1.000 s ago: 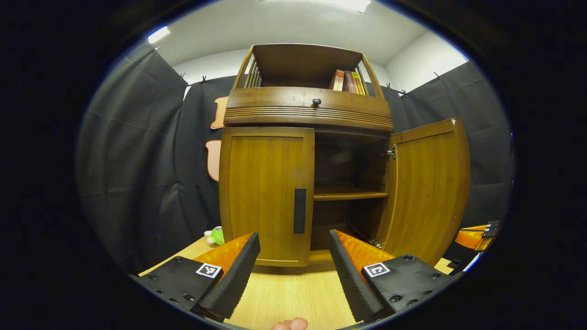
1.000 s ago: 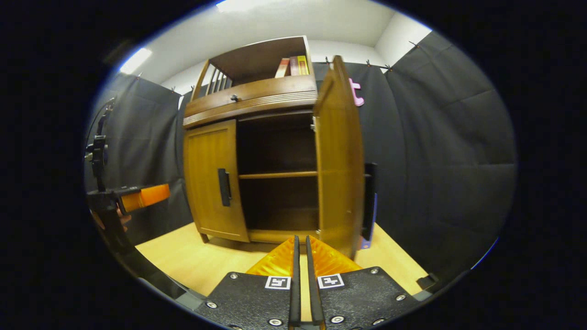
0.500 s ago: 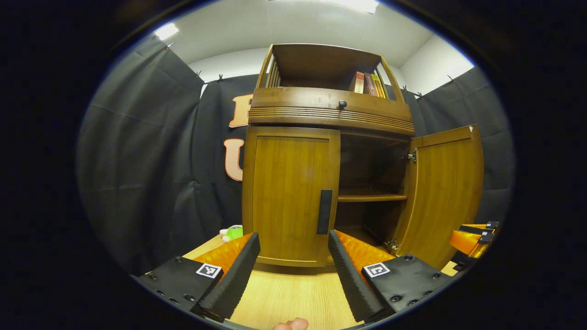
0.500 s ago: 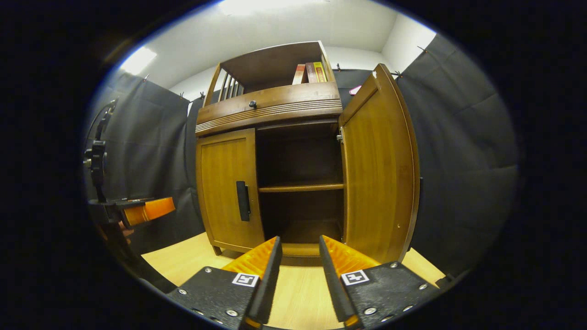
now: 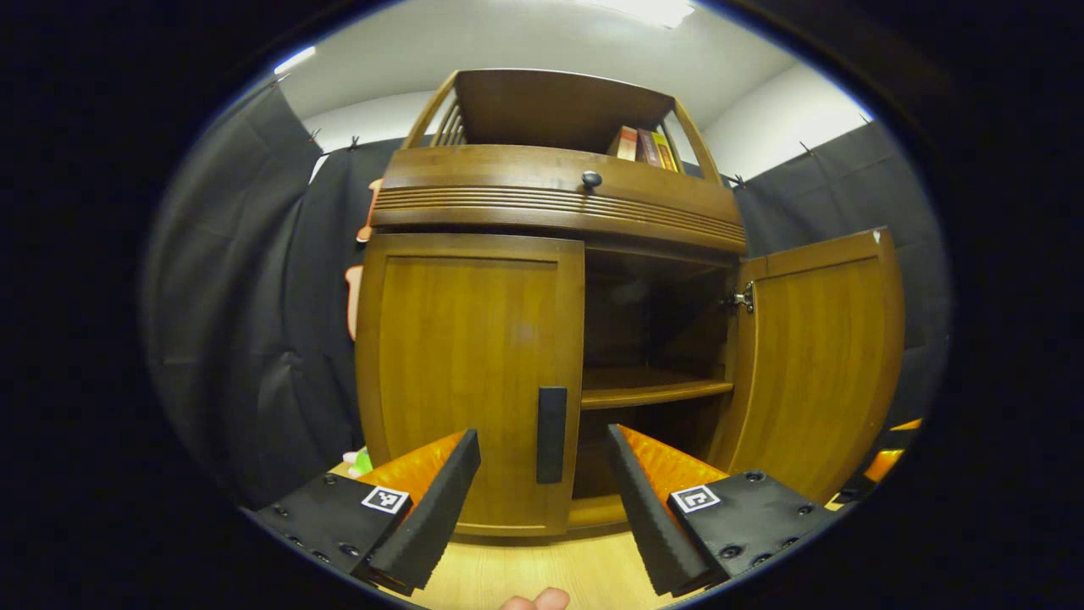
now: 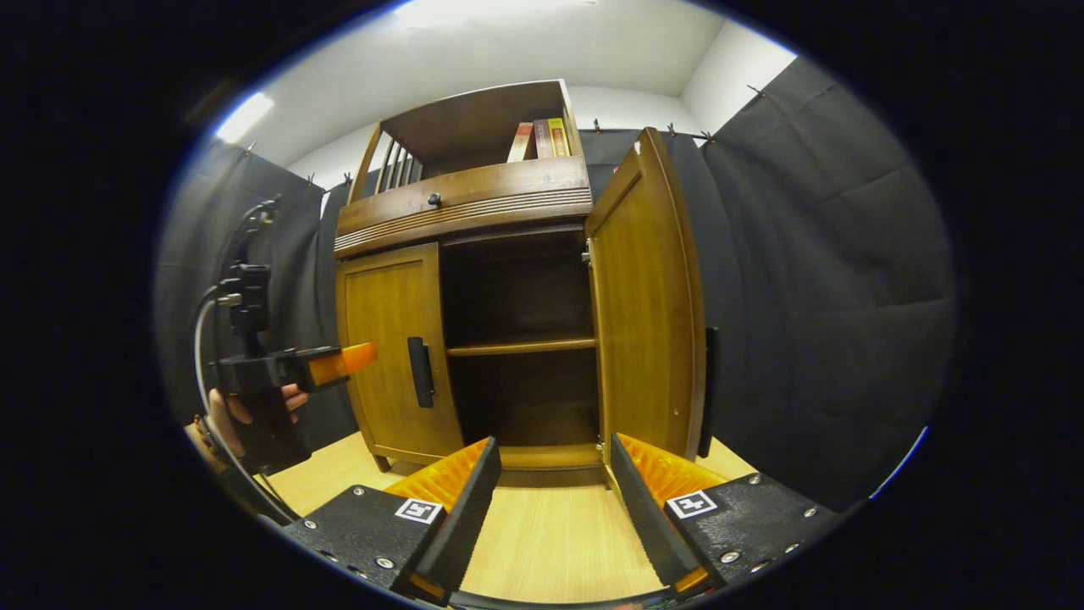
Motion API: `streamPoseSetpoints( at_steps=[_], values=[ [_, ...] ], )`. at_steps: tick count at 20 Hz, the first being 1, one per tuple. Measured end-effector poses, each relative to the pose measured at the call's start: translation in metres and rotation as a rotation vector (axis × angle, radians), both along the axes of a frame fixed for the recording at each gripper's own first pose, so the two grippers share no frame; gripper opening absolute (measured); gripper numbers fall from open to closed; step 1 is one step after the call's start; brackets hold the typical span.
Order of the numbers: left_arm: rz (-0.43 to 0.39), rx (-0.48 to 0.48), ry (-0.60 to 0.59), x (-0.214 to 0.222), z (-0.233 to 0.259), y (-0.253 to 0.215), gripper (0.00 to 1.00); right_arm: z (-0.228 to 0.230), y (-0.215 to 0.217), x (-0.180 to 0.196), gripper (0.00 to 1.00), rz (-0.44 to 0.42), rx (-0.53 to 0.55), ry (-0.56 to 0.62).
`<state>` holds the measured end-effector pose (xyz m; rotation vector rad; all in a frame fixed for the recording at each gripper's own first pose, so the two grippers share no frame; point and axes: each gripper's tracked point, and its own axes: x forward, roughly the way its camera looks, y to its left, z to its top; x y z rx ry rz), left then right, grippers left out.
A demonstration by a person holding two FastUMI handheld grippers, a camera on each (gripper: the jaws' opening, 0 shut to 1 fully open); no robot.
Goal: Open the right door of the double-door shoe cabinet with the right hand, and open the left door with the left hand.
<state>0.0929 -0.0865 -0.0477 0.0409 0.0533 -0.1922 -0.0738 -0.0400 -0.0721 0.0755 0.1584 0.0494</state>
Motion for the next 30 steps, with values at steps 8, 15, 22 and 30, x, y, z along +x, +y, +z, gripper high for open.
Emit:
streamPoseSetpoints(
  at_steps=[8, 15, 22, 30],
  values=[
    [-0.006, 0.031, 0.069, 0.091, -0.067, -0.021, 1.0, 0.0, -0.025, -0.015, 0.81, -0.068, -0.083, 0.012],
    [0.017, -0.004, 0.077, 0.117, -0.079, -0.015, 0.96, -0.007, -0.041, -0.01, 0.81, -0.106, -0.066, 0.033],
    [0.051, 0.009, 0.071, 0.118, -0.078, -0.01, 0.88, -0.007, -0.042, 0.001, 0.81, -0.101, -0.049, 0.031],
    [0.032, -0.004, 0.13, 0.117, -0.086, -0.021, 0.35, -0.005, -0.048, -0.009, 0.81, -0.112, -0.062, 0.036]
  ],
)
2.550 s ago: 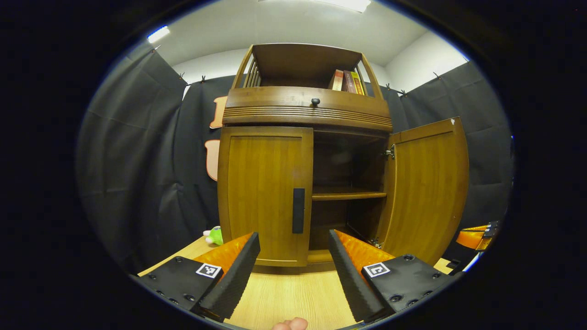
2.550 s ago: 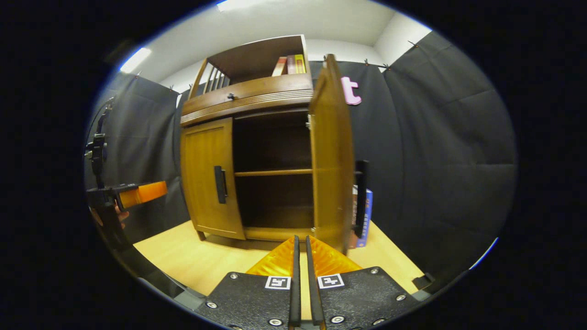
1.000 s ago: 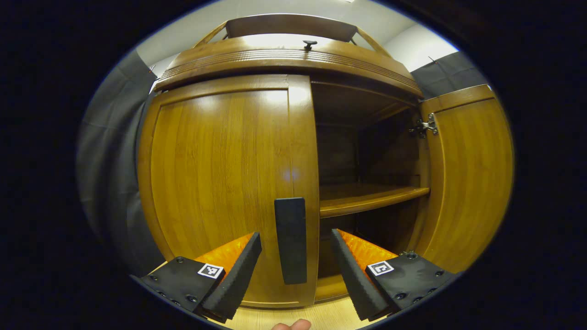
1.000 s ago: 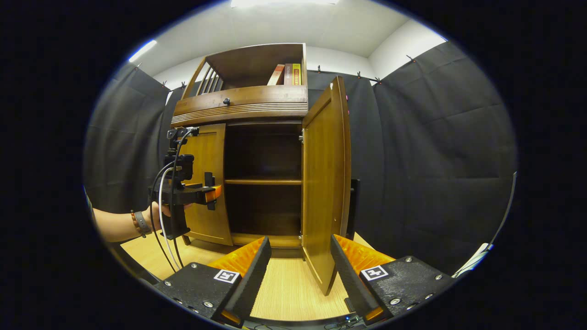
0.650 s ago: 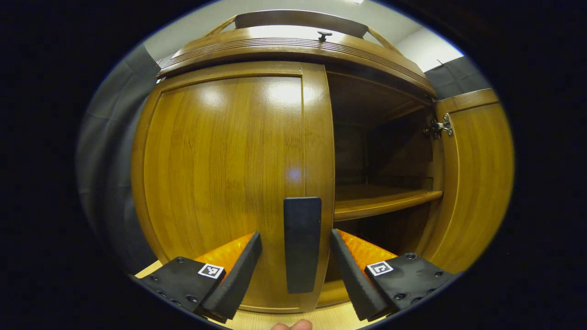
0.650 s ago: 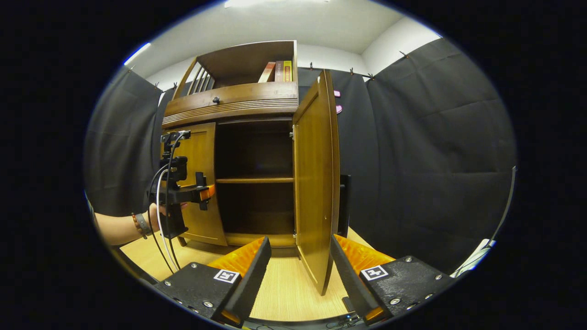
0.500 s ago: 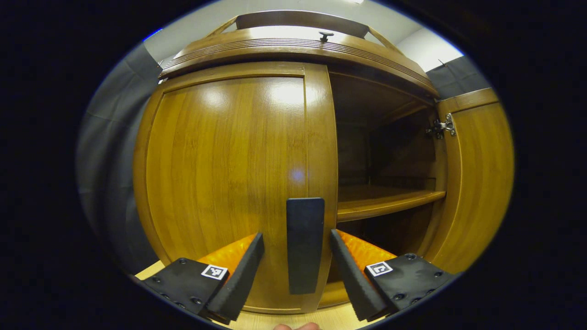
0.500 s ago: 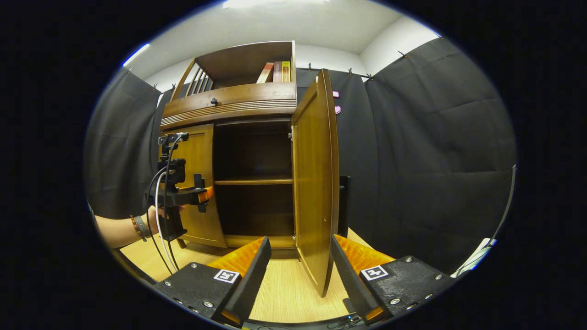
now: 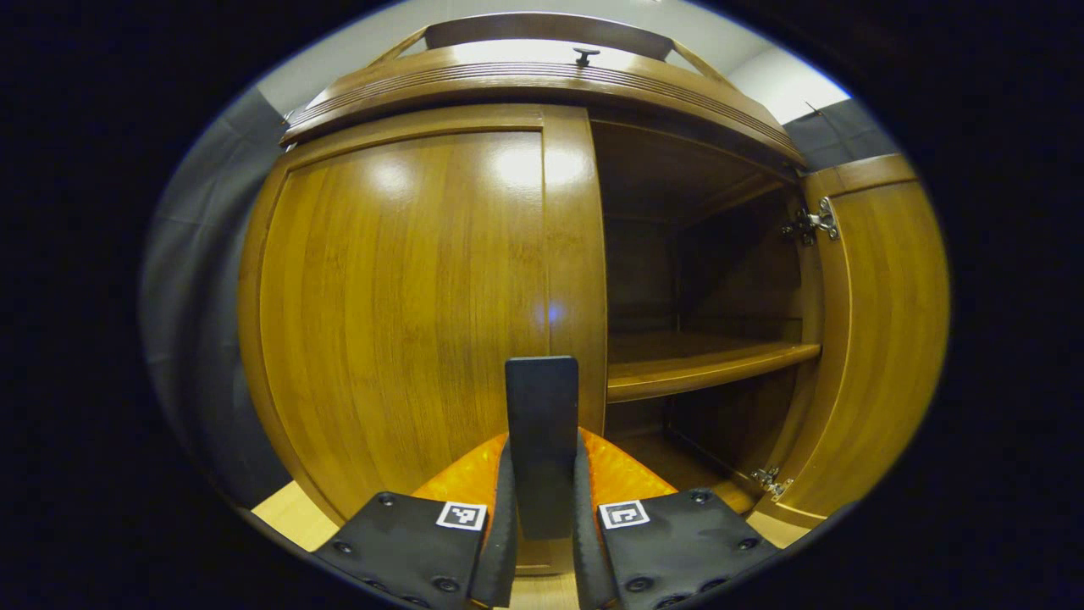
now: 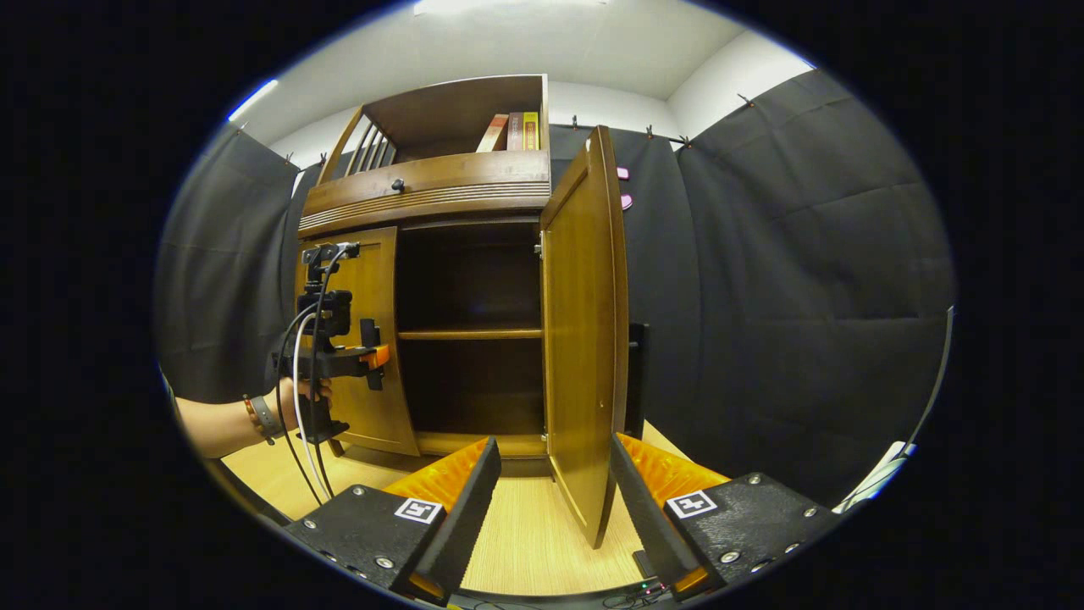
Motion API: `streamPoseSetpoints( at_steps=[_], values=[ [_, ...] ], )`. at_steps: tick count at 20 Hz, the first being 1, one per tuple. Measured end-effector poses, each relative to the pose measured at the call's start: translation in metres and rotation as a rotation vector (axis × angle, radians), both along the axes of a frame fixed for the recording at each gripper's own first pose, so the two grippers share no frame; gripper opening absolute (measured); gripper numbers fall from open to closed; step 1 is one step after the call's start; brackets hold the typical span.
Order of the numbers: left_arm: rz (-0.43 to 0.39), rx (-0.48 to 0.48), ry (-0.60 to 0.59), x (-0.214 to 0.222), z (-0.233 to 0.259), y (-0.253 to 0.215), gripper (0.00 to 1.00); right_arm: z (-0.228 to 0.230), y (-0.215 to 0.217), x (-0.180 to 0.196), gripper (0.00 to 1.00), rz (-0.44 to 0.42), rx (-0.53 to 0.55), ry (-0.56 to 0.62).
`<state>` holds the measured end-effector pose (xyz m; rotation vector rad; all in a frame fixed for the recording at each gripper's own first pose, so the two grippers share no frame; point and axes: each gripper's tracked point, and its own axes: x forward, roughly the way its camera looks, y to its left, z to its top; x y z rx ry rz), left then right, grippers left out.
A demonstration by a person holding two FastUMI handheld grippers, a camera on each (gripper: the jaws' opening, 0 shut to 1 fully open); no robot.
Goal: Open the right door of the double-door shoe cabinet with the right hand, and open the left door with the left hand.
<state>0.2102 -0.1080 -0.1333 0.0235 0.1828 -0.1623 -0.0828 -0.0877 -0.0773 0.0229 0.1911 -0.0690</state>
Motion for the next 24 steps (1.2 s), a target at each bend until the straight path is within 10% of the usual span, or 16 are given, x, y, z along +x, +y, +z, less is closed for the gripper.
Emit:
streamPoseSetpoints(
  at_steps=[3, 24],
  values=[
    [0.013, 0.031, 0.006, -0.002, -0.001, 0.002, 0.34, -0.001, 0.0, -0.01, 0.92, -0.009, -0.001, 0.007],
    [0.076, 0.044, 0.004, -0.133, 0.031, 0.068, 0.32, -0.012, 0.053, -0.01, 0.81, 0.078, 0.019, 0.017]
  ],
)
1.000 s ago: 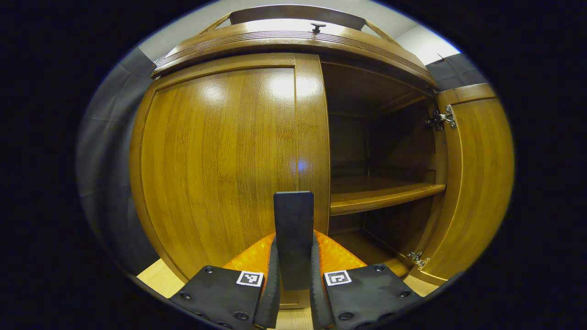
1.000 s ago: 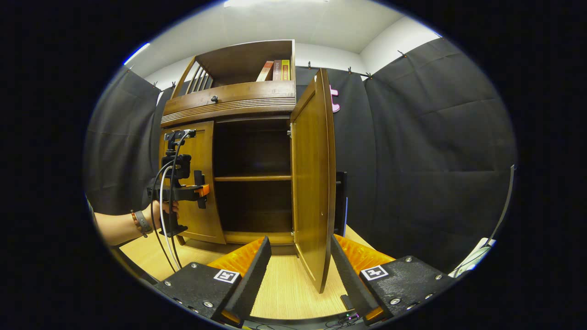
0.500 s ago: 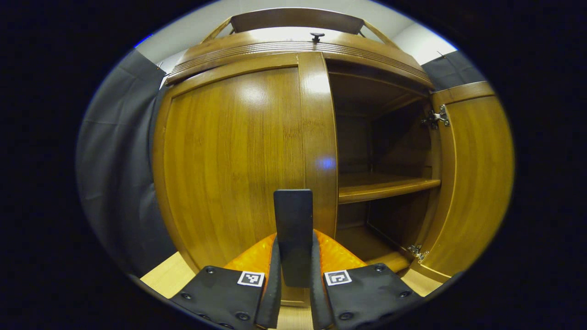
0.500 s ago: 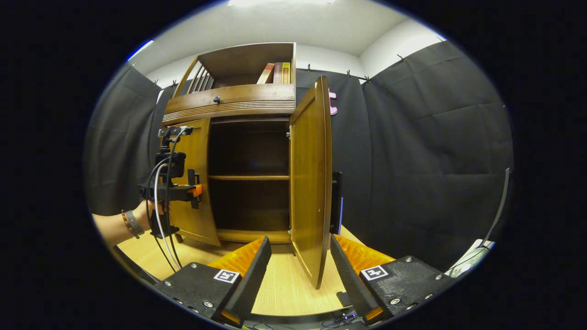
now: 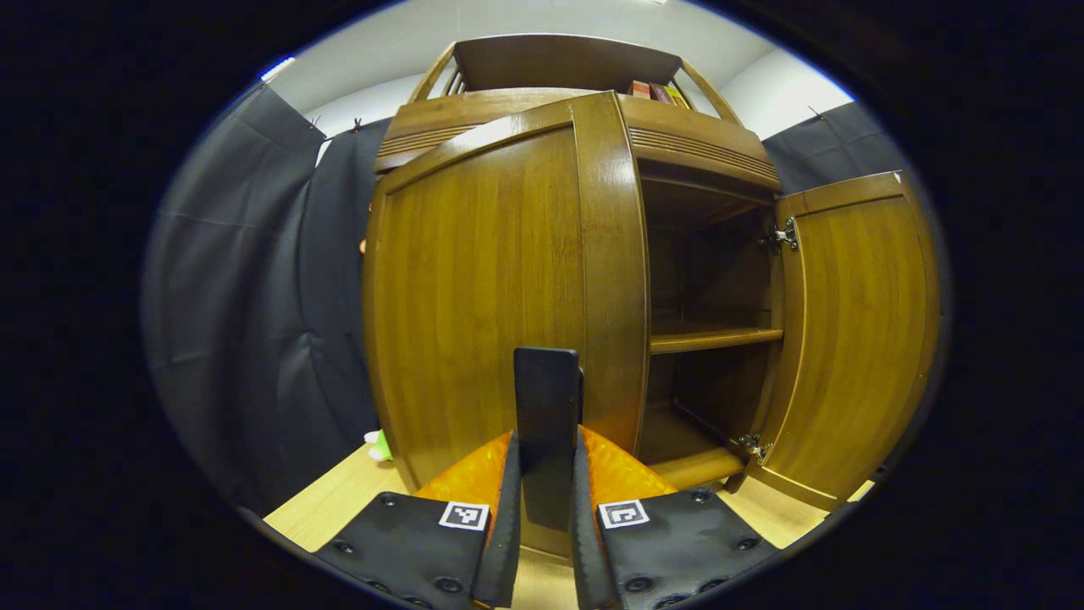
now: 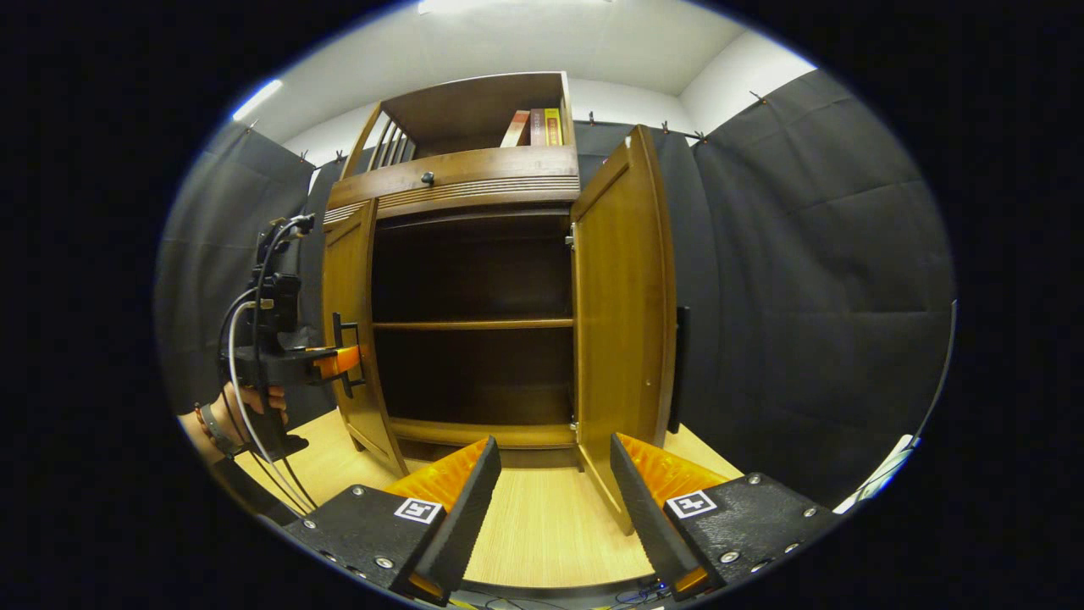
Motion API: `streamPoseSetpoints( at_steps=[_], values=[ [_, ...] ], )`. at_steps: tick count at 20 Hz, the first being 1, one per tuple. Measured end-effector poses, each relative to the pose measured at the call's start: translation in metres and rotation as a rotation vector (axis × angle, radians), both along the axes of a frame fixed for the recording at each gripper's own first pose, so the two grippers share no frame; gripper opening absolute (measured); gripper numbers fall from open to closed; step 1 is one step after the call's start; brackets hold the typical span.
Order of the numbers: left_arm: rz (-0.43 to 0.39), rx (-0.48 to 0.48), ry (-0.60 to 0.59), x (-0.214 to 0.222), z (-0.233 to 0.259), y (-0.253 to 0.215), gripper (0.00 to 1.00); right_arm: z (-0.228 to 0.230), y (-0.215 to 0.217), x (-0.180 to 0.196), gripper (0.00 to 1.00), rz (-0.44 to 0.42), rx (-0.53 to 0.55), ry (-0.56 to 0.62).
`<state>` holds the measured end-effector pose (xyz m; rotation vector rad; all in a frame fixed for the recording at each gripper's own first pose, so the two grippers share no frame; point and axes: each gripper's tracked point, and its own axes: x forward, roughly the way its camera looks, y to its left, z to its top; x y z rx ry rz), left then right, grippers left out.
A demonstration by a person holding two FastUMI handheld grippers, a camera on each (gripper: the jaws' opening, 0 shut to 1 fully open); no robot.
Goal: Open the right door of the double-door shoe cabinet with the right hand, and open the left door with the left hand.
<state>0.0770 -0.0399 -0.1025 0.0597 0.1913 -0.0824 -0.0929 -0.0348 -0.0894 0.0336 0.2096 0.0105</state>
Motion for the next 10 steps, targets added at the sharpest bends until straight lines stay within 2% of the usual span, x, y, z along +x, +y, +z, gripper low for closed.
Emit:
streamPoseSetpoints(
  at_steps=[8, 10],
  values=[
    [0.077, 0.019, -0.007, -0.044, 0.009, 0.055, 0.33, -0.007, 0.023, 0.005, 0.81, 0.068, 0.02, 0.013],
    [0.086, 0.002, -0.013, -0.05, 0.013, 0.068, 0.3, -0.009, 0.034, 0.005, 0.81, 0.091, 0.022, 0.018]
  ],
)
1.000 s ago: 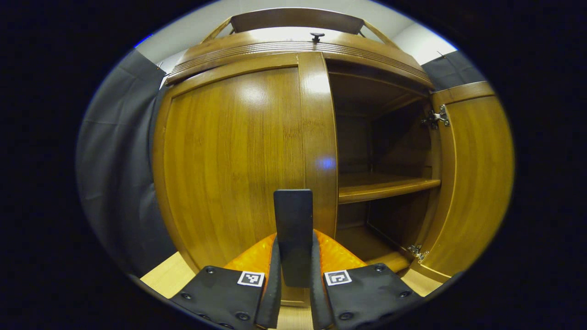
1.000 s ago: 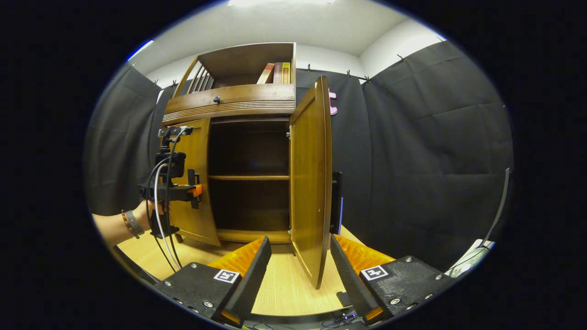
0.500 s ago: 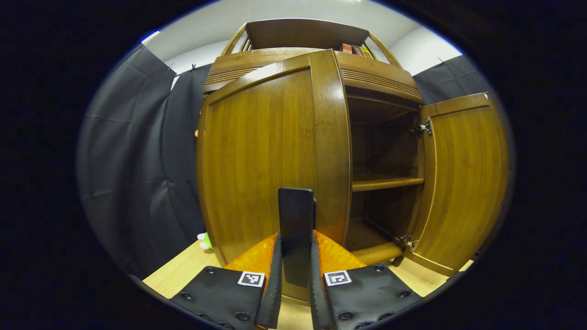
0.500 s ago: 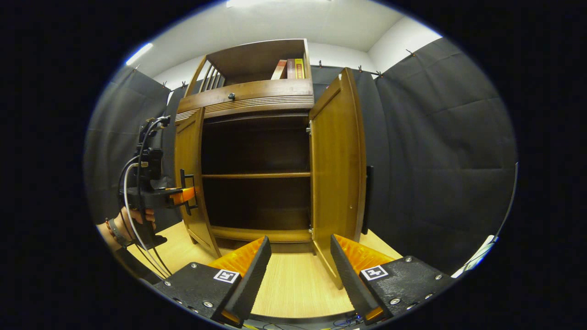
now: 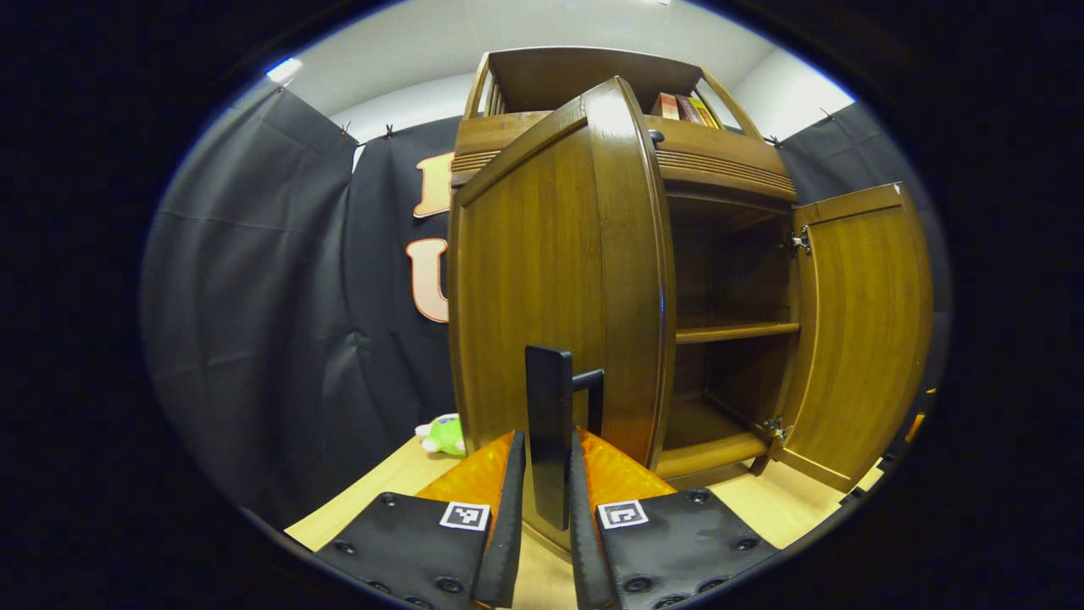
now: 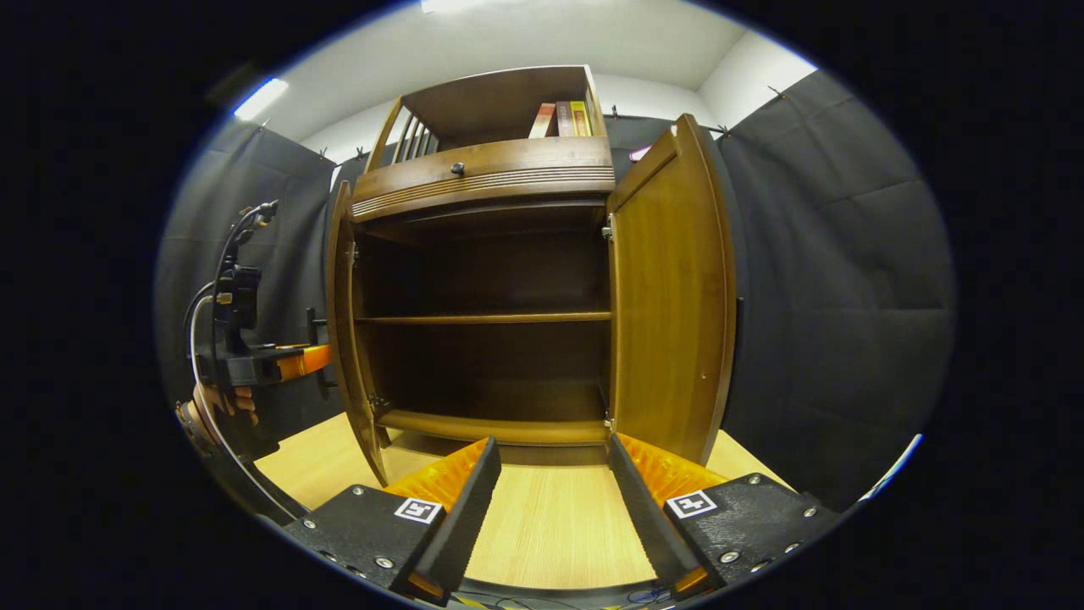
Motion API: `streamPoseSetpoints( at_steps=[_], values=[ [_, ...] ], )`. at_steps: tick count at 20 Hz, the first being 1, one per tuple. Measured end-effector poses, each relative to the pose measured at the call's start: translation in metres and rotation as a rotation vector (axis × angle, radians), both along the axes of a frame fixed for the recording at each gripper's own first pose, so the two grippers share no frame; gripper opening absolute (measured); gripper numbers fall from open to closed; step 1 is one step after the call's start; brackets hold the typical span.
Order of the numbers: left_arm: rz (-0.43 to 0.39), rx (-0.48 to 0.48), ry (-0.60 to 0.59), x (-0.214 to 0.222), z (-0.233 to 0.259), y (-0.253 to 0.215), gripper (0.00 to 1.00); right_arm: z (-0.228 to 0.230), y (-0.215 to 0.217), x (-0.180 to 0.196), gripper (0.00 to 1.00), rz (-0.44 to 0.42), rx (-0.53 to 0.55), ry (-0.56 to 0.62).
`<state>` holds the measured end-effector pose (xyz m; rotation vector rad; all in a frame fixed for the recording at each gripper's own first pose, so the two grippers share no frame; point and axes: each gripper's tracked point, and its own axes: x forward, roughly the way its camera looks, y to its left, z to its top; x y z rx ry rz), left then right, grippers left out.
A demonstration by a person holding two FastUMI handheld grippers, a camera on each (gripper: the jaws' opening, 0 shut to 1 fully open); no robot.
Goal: Open the right door of the double-door shoe cabinet with the right hand, and open the left door with the left hand.
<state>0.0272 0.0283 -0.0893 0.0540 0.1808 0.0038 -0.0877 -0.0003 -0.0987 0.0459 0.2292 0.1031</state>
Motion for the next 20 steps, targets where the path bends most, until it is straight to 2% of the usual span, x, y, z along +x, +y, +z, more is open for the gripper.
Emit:
streamPoseSetpoints(
  at_steps=[3, 8, 12, 13, 16, 20],
  values=[
    [0.01, -0.029, -0.003, -0.011, 0.003, 0.019, 0.26, 0.0, 0.015, 0.005, 0.81, 0.033, -0.008, 0.003],
    [0.056, -0.026, -0.015, -0.024, 0.007, 0.063, 0.19, 0.001, 0.038, 0.011, 0.81, 0.077, 0.005, 0.006],
    [0.102, -0.089, -0.027, -0.03, 0.013, 0.1, 0.2, 0.0, 0.053, 0.015, 0.81, 0.097, 0.004, 0.004],
    [0.09, -0.107, -0.025, -0.031, 0.012, 0.106, 0.13, 0.0, 0.056, 0.015, 0.81, 0.099, 0.005, 0.005],
    [0.03, -0.107, -0.028, -0.032, 0.012, 0.114, 0.12, -0.001, 0.066, 0.016, 0.81, 0.105, 0.007, 0.008],
    [-0.005, -0.016, -0.026, -0.031, 0.013, 0.134, 0.12, 0.0, 0.076, 0.017, 0.81, 0.106, 0.004, 0.004]
  ],
)
